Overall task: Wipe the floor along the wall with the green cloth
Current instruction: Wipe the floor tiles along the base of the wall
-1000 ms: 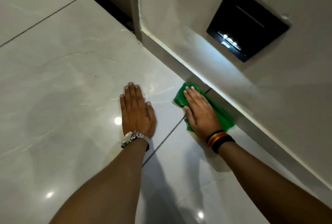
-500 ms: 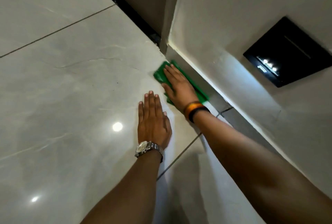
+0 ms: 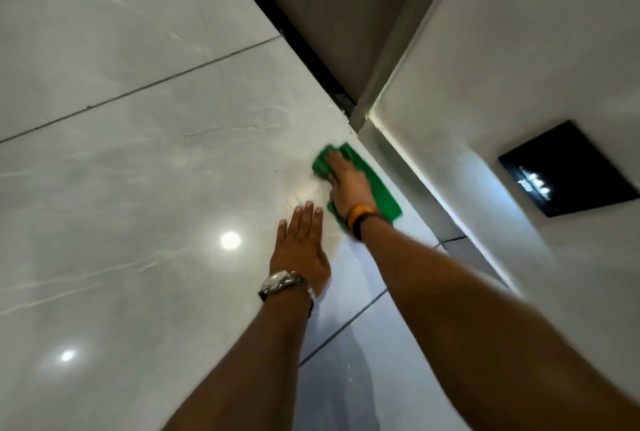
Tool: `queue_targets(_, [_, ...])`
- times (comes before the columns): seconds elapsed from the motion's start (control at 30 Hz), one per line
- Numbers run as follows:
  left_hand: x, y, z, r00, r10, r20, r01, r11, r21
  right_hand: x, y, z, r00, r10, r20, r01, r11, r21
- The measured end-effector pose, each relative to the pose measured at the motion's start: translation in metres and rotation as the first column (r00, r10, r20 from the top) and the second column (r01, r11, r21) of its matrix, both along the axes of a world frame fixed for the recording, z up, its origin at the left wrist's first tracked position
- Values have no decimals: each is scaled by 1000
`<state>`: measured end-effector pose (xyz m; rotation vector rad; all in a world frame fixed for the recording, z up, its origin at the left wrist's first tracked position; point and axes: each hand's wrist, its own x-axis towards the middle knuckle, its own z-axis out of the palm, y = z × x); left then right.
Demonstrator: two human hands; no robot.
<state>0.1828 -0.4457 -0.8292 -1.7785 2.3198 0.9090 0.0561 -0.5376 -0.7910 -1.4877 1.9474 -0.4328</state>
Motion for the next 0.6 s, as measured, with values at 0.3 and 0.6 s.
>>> queue_targets(0.3, [102, 114, 136, 980, 173, -98, -169, 985, 43, 9, 189, 116, 746, -630, 214, 523, 754, 397])
queue_targets(0.6, [129, 88, 424, 929, 211, -305, -280, 938, -204, 56, 169, 428, 370, -653, 661, 610, 707, 357])
